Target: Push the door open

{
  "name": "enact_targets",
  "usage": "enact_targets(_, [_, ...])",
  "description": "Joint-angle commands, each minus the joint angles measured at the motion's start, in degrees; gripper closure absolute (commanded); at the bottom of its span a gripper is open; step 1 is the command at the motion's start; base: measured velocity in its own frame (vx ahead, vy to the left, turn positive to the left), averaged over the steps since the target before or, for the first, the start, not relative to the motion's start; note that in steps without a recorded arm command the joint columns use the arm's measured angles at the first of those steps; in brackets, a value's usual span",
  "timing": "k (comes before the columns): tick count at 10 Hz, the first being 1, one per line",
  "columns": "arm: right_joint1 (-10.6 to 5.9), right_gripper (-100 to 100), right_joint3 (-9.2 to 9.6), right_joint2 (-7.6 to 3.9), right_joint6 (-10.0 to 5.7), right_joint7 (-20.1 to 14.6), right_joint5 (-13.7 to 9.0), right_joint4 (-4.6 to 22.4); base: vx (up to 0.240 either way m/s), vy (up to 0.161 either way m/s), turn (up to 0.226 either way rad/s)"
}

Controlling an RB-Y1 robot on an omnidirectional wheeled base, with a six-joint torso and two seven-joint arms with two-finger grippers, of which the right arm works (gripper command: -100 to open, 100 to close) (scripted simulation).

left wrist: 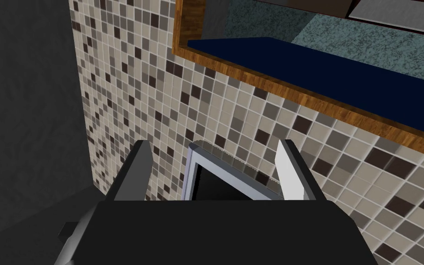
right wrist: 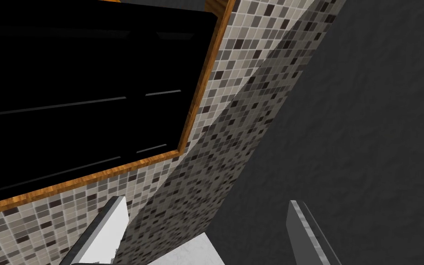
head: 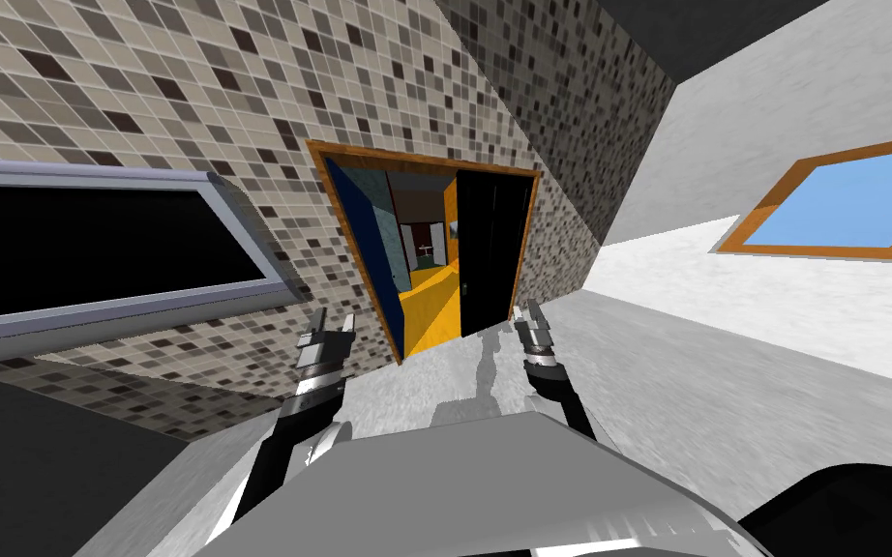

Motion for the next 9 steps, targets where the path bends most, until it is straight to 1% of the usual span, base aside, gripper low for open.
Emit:
enact_targets(1, [-0.75,-100,-0.05,-0.29,-0.44,-0.5,0.4,2.0,0.083,-0.01,0.006])
enact_targets(5, [-2.89,-100,-0.13,-0.94,-1.15,-1.8,1.5,6.9,0.095,-0.023,0.007])
enact_targets(9, [-5.36,-100,-0.21,-1.6,-1.97,-3.2,2.7,12.6,0.101,-0.022,0.008])
